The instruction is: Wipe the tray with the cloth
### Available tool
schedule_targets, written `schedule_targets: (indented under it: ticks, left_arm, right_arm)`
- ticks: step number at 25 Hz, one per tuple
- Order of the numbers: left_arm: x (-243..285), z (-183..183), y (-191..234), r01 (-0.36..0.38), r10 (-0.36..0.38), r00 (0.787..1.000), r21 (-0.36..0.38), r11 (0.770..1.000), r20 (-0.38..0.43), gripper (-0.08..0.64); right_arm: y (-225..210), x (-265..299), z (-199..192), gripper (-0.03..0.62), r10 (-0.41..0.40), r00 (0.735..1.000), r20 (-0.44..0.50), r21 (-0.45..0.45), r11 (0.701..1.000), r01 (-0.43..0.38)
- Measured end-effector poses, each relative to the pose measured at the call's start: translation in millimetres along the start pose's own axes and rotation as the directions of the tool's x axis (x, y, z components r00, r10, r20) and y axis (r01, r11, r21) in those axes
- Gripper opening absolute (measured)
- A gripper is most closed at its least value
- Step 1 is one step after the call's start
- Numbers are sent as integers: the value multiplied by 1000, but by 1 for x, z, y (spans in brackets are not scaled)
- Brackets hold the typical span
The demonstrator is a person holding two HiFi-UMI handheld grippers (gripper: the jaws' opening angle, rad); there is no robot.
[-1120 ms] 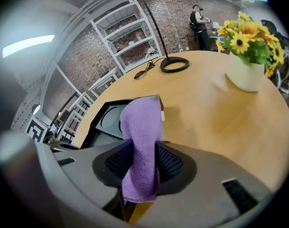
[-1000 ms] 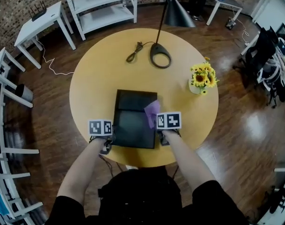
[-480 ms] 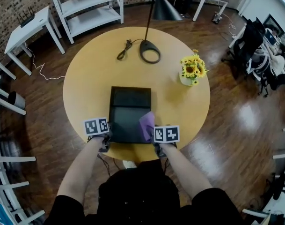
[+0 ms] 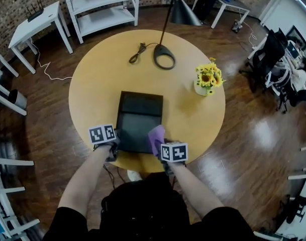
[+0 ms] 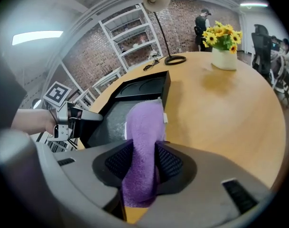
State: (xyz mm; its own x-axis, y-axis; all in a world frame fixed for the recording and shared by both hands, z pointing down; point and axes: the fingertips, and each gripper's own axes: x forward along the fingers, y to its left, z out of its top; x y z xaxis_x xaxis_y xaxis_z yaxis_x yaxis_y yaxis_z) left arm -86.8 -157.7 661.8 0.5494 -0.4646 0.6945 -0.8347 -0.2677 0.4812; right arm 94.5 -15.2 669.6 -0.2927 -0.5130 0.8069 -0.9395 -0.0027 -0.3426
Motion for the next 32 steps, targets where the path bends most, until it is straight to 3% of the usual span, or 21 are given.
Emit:
schedule_targets:
  ticks: [5, 10, 14, 18, 22, 26, 27, 29, 32]
  left_arm:
    - [-10, -14, -5, -2, 1, 999, -30, 1000, -35, 74]
    - [-20, -32, -24, 34, -40, 998, -139, 990, -46, 54]
    - [-17, -38, -36, 33, -38, 999, -167, 985, -31, 55]
    - [-7, -46, -57, 46, -57, 997, -193, 980, -51, 61]
    - [4, -58, -75, 54, -75, 995, -286, 957, -64, 66]
    - [13, -62, -98, 78, -112, 989, -300, 951, -97, 77]
    - [15, -64, -102, 90, -126, 987, -305, 948, -101, 80]
    - [19, -66, -104, 111, -152, 984, -346, 932, -95, 81]
    - [21, -69, -103, 126, -175, 981, -399, 908, -88, 83]
  right_arm:
    - [-15, 4, 16, 133, -22, 999, -39, -112, 994, 17]
    - [-41, 9, 44, 132, -75, 995, -72, -258, 965, 54]
    - [-54, 14, 63, 132, -74, 993, -95, -319, 947, 40]
    - [-74, 22, 89, 132, -129, 990, -58, -403, 910, 95]
    - [-91, 23, 107, 133, -174, 984, -28, -430, 891, 145]
    - [-84, 10, 138, 135, -196, 977, 79, -479, 852, 209]
    - [-87, 5, 140, 135, -210, 973, 98, -469, 853, 231]
    - [-99, -6, 136, 132, -235, 964, 126, -378, 887, 265]
    - [-114, -19, 112, 132, -241, 960, 145, -122, 958, 259]
